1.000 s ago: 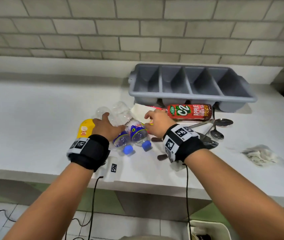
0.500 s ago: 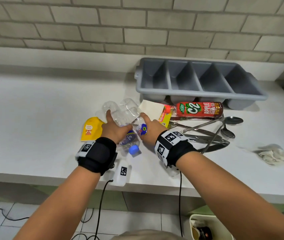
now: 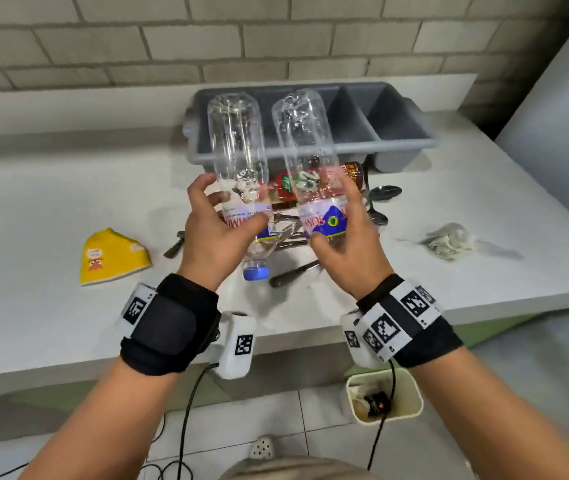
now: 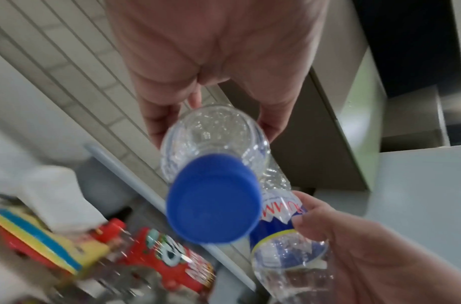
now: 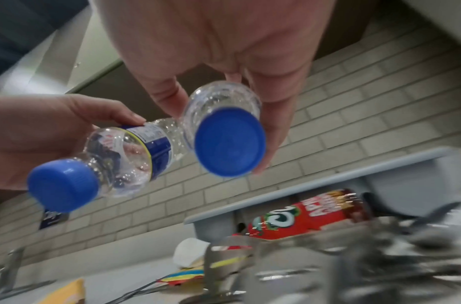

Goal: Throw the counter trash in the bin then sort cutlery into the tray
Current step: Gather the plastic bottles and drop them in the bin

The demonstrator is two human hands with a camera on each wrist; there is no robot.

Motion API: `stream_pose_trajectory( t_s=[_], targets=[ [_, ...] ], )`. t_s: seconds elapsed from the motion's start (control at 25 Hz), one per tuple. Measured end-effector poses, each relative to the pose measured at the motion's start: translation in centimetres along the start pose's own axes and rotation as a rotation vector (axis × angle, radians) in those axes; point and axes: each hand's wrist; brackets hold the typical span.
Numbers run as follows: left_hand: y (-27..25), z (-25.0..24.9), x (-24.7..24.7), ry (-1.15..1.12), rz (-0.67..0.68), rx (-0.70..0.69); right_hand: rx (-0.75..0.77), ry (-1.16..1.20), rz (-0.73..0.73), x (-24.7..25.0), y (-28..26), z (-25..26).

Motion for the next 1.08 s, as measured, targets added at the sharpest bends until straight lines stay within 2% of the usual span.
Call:
stream_pose_trajectory(
  t_s=[0.12, 0.24, 0.36, 0.48, 0.6, 0.68, 0.8, 0.96, 1.08],
  targets=[
    [-2.1, -1.8, -6.7, -0.015, 0.159, -0.113, 0.008, 0.073, -0.213, 4.8, -5.6, -2.5],
    [-4.5, -2.6, -14.4, 0.042, 0.339, -0.178, -0.096, 0.104, -0.448, 9.8, -11.1, -5.4],
    [-7.2, -2.0, -21.0, 0.081, 0.502, -0.198, -0.146, 0.169, -0.662, 13.9, -16.8, -9.0],
    [-10.0, -0.6, -27.0, 0.124, 0.693, -0.139, -0.225, 0.300, -0.764, 16.5, -22.2, -12.6],
    [-11.7, 2.4, -31.5, 0.241, 0.861, -0.049, -0.406, 0.386, -0.806, 16.3, -26.7, -18.0],
    [-12.3, 5.4, -33.6, 0.300, 0.900, 0.017, -0.568, 0.458, -0.832, 14.7, -28.7, -21.7],
    [-12.2, 11.3, -36.6, 0.395, 0.945, 0.228, -0.770, 0.462, -0.815, 11.4, -30.4, -26.3],
    [-10.9, 19.8, -40.1, 0.548, 0.997, 0.390, -0.945, 0.514, -0.682, 6.3, -31.5, -33.5],
    [-10.0, 26.6, -42.5, 0.611, 1.024, 0.501, -1.130, 0.557, -0.553, 2.5, -31.3, -39.1]
  ],
)
Point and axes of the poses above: each hand's wrist, its own y-axis towards the middle knuckle, its own x-axis out of the back of the hand, z = x × y, and after that the axes turned 13 degrees about z, right-handed
